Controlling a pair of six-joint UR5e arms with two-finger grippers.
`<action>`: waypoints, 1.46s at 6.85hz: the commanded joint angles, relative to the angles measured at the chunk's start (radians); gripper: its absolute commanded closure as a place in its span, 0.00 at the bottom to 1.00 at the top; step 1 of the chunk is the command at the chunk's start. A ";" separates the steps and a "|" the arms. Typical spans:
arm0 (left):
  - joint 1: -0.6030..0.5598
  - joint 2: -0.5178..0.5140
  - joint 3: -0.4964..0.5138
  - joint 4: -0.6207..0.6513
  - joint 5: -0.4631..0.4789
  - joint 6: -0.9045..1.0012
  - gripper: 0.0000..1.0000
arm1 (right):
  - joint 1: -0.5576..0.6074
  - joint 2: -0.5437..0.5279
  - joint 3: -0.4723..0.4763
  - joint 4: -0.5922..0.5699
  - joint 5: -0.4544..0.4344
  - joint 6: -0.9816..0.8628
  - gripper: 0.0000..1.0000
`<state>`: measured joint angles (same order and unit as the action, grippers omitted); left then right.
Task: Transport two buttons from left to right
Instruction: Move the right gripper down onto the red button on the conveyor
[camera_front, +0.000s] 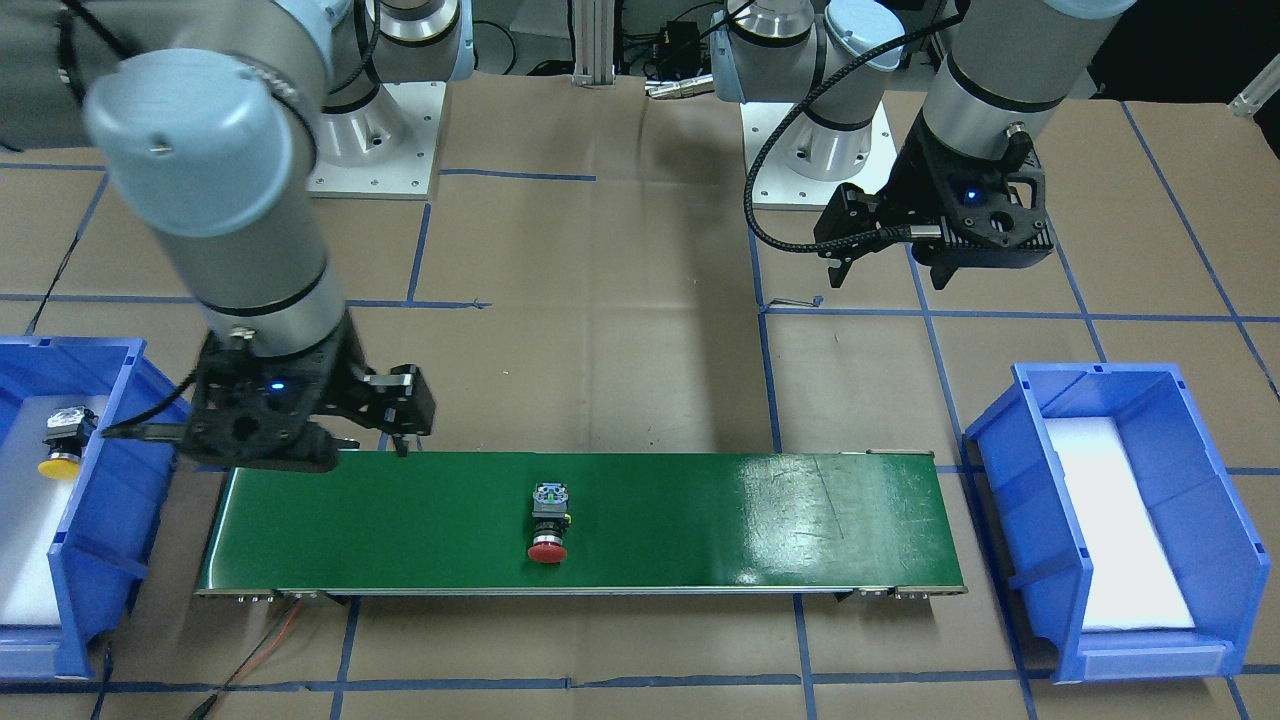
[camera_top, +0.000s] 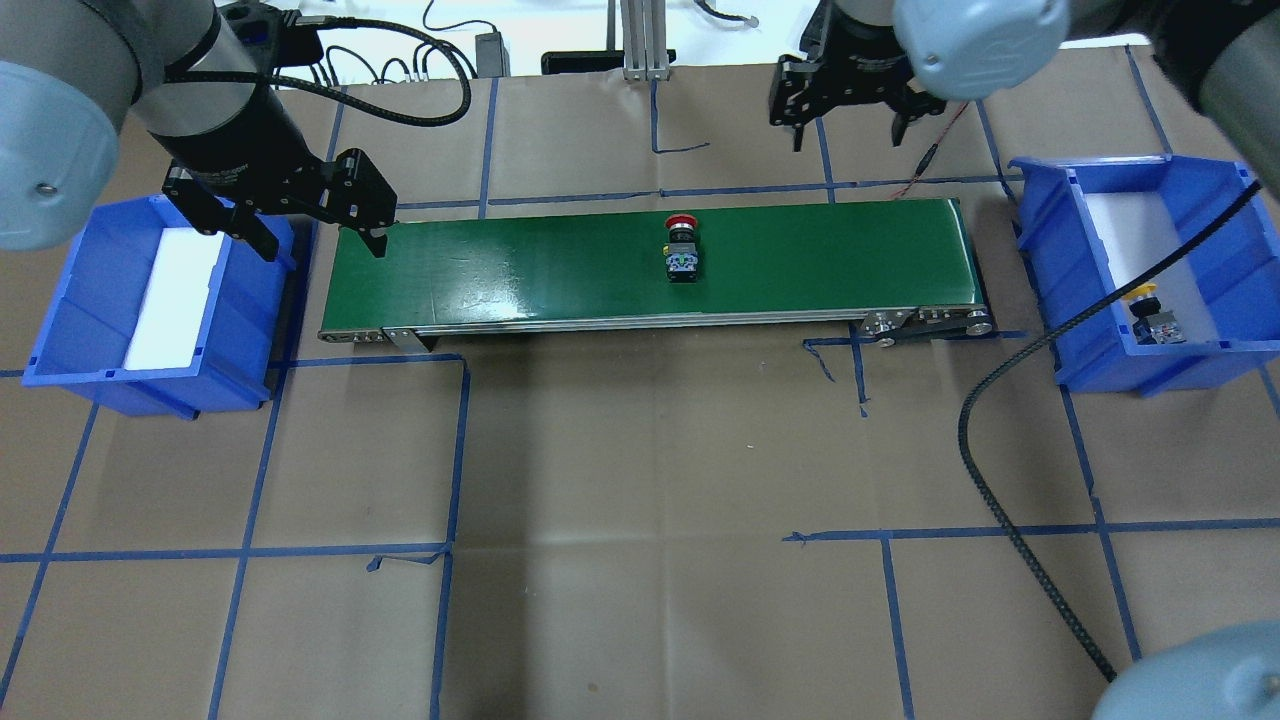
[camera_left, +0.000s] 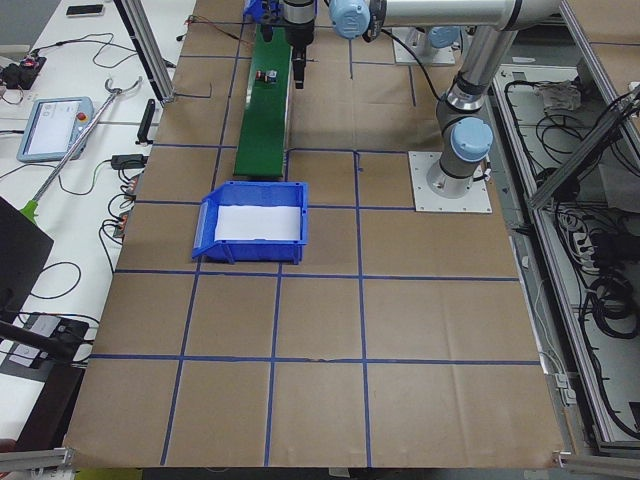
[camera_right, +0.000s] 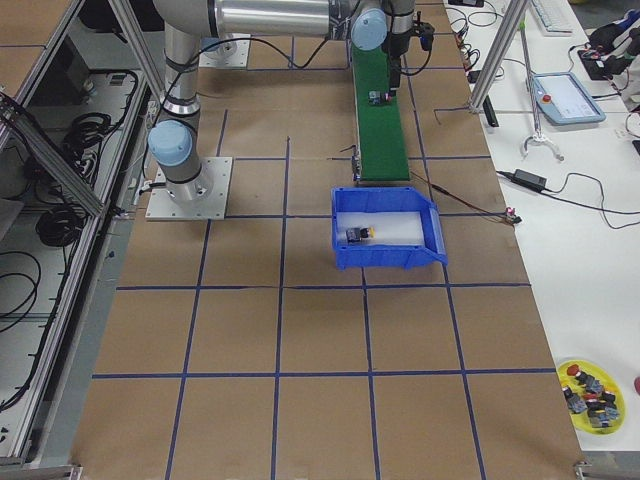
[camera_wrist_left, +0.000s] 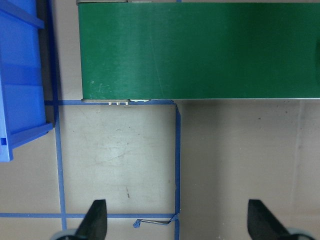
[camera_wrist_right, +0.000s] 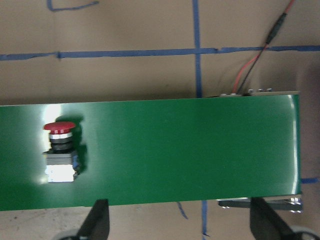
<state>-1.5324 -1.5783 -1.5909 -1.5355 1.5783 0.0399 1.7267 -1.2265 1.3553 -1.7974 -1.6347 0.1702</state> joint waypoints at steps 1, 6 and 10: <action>0.000 0.001 0.000 0.000 0.000 0.000 0.00 | 0.059 0.027 0.085 -0.103 0.042 0.012 0.01; 0.000 0.000 -0.001 0.000 0.000 0.000 0.00 | 0.019 0.088 0.191 -0.230 0.116 0.011 0.01; 0.000 -0.002 -0.001 0.000 -0.001 0.000 0.00 | 0.005 0.157 0.193 -0.278 0.160 0.012 0.01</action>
<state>-1.5325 -1.5797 -1.5922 -1.5355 1.5770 0.0399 1.7332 -1.0807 1.5467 -2.0691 -1.4928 0.1824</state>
